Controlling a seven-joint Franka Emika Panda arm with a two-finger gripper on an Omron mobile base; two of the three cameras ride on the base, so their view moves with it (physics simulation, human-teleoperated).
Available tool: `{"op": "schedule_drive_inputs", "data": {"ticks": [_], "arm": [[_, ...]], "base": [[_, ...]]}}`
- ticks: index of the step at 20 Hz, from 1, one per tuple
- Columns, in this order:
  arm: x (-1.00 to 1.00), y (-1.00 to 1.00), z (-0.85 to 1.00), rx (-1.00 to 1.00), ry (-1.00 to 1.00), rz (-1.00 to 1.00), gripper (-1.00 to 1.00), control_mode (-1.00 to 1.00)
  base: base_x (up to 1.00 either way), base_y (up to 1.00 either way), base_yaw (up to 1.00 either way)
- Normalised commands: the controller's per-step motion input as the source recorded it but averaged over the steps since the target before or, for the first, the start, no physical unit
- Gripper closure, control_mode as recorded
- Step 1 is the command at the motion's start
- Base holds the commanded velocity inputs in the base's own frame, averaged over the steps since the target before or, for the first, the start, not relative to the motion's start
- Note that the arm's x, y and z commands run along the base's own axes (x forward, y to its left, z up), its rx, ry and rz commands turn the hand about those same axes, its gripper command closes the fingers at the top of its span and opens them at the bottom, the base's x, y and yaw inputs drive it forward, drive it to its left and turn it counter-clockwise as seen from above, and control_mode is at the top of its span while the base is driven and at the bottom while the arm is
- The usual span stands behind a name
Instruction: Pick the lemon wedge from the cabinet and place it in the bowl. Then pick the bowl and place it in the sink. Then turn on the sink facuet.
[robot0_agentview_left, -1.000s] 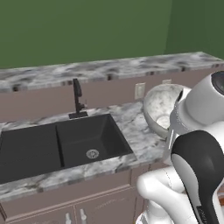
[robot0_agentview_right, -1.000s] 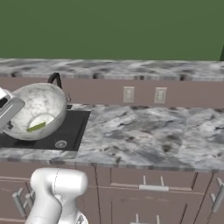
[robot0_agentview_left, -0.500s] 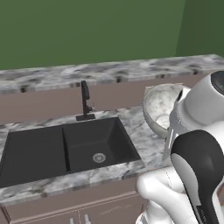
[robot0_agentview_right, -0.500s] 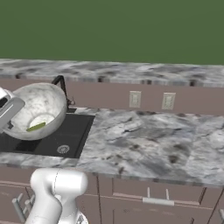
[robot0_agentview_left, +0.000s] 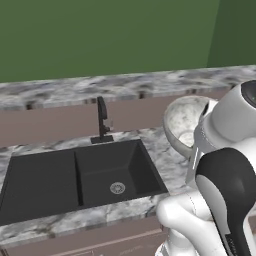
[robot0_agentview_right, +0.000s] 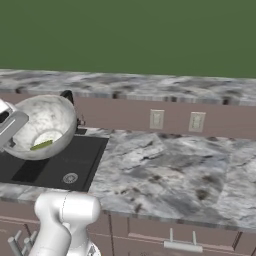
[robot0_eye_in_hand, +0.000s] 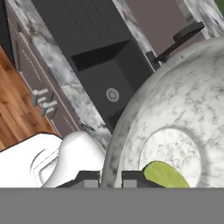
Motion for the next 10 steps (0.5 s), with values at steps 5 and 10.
{"op": "schedule_drive_inputs", "data": {"ticks": [5, 10], "arm": [[0.0, 0.0, 0.0, 0.0, 0.0, 0.0, 1.0, 1.0], [0.0, 0.0, 0.0, 0.0, 0.0, 0.0, 1.0, 1.0]], "base": [[0.16, 0.0, 0.0], [0.0, 0.02, 0.01]]}}
